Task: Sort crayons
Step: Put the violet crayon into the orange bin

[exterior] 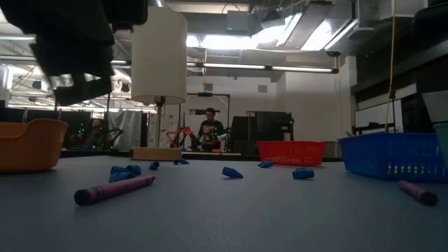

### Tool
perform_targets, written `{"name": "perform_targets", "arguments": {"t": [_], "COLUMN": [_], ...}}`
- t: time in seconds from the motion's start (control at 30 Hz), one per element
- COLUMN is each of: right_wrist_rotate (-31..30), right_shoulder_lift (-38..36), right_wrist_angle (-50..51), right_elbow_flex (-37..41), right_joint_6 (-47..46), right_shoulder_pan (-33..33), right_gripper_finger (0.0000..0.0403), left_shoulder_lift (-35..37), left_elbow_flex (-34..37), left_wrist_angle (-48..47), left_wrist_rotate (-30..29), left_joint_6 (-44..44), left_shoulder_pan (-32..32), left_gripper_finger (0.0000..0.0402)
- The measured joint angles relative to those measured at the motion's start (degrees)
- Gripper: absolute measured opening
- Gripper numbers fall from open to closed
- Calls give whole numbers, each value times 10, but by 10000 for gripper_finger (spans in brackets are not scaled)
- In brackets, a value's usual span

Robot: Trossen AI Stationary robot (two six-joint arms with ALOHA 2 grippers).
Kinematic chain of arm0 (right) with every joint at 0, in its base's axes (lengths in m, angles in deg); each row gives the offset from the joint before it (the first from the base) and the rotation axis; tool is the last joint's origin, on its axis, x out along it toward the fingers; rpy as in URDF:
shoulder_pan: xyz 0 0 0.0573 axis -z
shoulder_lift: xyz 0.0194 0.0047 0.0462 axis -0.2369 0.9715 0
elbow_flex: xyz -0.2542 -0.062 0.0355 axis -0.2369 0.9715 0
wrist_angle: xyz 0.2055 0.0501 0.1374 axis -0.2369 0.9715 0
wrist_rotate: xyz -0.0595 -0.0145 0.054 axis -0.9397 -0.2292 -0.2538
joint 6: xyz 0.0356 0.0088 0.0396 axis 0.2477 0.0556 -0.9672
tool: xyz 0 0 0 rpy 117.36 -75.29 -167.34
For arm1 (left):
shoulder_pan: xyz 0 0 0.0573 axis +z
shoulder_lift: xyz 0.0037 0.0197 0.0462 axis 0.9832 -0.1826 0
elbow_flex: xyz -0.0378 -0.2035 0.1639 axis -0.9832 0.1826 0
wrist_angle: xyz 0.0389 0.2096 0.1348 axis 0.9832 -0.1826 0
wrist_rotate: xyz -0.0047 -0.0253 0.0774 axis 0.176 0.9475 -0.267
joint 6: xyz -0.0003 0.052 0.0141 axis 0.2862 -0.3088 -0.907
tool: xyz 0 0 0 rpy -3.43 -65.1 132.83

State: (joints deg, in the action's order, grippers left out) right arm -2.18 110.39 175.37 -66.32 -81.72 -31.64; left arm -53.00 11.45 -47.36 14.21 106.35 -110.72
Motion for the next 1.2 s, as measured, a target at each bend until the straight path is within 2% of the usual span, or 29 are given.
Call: {"name": "perform_targets", "arguments": {"t": [0.1, 0.17, 0.43, 0.6, 0.77, 1.0, 1.07, 1.2], "right_wrist_rotate": [0, 0, -7, -23, -41, -41, -41, -41], "right_shoulder_lift": [0, 0, 0, 0, 0, 0, 0, 0], "right_wrist_angle": [0, 0, 0, 0, -3, -22, -31, -49], "right_elbow_flex": [0, 0, 0, 0, 0, 0, 0, 0], "right_joint_6": [0, 0, -3, -27, -48, -48, -47, -46], "right_shoulder_pan": [0, 0, 0, 0, 0, 0, 0, 0], "right_gripper_finger": [137, 138, 138, 138, 138, 138, 138, 138], "left_shoulder_lift": [0, 0, 0, -13, -76, -172, -189, -210], "left_elbow_flex": [0, -6, -61, -114, -201, -331, -351, -361], "left_wrist_angle": [0, -1, -34, -114, -183, -393, -442, -462], "left_wrist_rotate": [18, 21, 17, 17, 56, 80, 78, 58], "left_joint_6": [86, 110, 129, 177, 189, 223, 241, 273], "left_shoulder_pan": [0, 0, 10, 11, 11, 19, 19, 19], "left_gripper_finger": [103, 102, 94, 94, 94, 94, 94, 94]}}
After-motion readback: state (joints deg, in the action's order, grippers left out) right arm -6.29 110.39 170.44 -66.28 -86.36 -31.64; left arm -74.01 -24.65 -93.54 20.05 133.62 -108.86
